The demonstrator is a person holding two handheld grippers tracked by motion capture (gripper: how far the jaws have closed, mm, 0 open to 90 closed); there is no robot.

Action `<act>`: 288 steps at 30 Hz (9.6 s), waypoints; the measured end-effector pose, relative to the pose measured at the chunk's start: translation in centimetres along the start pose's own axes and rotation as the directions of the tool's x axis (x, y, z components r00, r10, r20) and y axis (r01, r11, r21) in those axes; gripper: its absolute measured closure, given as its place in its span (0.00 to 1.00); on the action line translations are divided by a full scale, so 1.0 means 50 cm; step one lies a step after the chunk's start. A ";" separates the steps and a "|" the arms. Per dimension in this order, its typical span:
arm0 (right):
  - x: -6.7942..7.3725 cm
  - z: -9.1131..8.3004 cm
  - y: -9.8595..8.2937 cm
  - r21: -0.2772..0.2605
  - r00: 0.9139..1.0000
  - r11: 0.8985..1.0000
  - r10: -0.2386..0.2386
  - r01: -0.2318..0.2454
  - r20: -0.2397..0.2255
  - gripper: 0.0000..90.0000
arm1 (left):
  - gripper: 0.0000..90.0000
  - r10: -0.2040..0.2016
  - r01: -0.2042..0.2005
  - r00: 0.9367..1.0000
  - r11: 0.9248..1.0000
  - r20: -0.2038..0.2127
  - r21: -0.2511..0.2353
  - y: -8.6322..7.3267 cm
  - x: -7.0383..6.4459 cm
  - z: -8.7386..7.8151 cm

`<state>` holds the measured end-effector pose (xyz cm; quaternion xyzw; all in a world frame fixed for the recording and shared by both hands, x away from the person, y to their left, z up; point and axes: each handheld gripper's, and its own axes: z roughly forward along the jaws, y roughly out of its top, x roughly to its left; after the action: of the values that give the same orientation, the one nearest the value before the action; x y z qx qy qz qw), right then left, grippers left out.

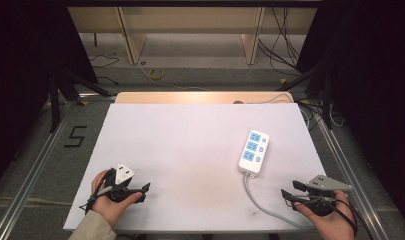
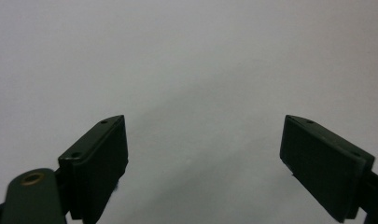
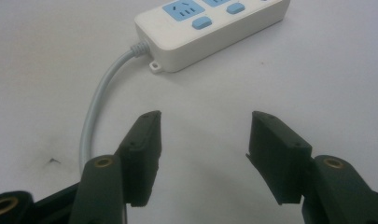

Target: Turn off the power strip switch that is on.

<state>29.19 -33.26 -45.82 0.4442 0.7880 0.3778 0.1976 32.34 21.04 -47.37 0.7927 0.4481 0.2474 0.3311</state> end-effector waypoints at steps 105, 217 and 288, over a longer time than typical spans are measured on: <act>-0.023 0.036 0.110 0.147 0.996 0.987 -0.076 0.067 0.053 1.00 | 0.17 0.001 -0.001 1.000 1.000 -0.016 -0.013 0.003 -0.006 0.003; -0.121 0.173 0.247 0.272 0.997 0.962 -0.024 0.003 0.073 1.00 | 0.17 0.012 -0.012 1.000 1.000 -0.014 -0.003 0.002 -0.009 0.006; -0.121 0.316 0.327 0.388 0.997 0.922 -0.037 0.007 0.070 1.00 | 0.17 0.013 -0.013 1.000 1.000 -0.006 -0.009 0.003 -0.007 0.008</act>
<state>51.63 -26.53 -43.41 0.4794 0.8440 0.1953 0.1400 32.53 20.54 -47.58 0.7933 0.4430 0.2536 0.3318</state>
